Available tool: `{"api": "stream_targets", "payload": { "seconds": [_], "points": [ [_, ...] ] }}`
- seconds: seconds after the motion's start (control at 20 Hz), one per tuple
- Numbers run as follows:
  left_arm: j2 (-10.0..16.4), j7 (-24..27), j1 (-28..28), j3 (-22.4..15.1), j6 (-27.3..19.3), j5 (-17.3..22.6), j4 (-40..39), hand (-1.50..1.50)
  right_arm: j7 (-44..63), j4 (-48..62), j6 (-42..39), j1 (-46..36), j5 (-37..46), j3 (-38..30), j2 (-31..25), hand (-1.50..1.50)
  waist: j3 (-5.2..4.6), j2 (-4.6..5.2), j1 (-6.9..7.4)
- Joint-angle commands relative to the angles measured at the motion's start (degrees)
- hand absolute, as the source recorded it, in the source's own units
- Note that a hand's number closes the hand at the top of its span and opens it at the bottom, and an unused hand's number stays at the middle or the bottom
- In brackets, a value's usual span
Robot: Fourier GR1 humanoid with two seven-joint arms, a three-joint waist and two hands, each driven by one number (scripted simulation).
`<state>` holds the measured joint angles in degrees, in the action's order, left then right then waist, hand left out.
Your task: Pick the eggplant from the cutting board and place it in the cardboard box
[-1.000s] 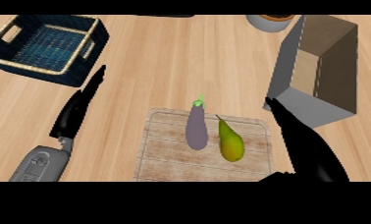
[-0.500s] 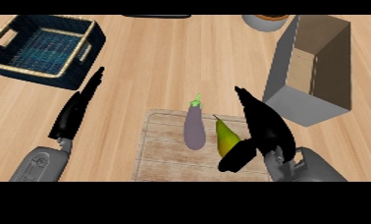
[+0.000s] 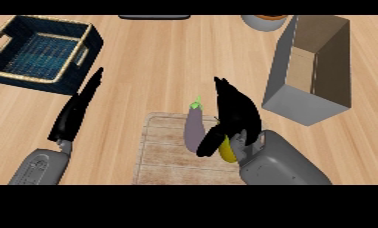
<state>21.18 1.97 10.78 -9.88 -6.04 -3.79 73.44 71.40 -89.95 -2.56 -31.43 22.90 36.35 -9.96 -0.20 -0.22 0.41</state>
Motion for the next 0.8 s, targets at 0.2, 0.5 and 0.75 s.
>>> {"api": "stream_targets", "payload": {
  "seconds": [0.2, 0.5, 0.75],
  "points": [
    [-0.1, -0.2, -0.5, 1.1, 0.9, 0.4, 1.6, 0.0, 12.0, 8.7, -3.6, -3.5, 2.4, -1.1, 8.3, -1.5, 0.13, 0.17, -0.05],
    [-2.7, 1.0, -0.1, 0.0, -1.4, -2.5, -1.2, 0.0, 12.3, 13.1, -3.8, -6.2, 1.2, -1.5, 9.8, -1.5, 0.11, 0.28, -0.13],
    [-2.2, -1.7, -2.7, -0.9, -0.2, -3.0, 4.2, 0.0, 10.0, 15.4, -2.5, -4.7, 2.5, -1.3, 9.9, -1.5, 0.19, 0.07, 0.17]
  ]
}}
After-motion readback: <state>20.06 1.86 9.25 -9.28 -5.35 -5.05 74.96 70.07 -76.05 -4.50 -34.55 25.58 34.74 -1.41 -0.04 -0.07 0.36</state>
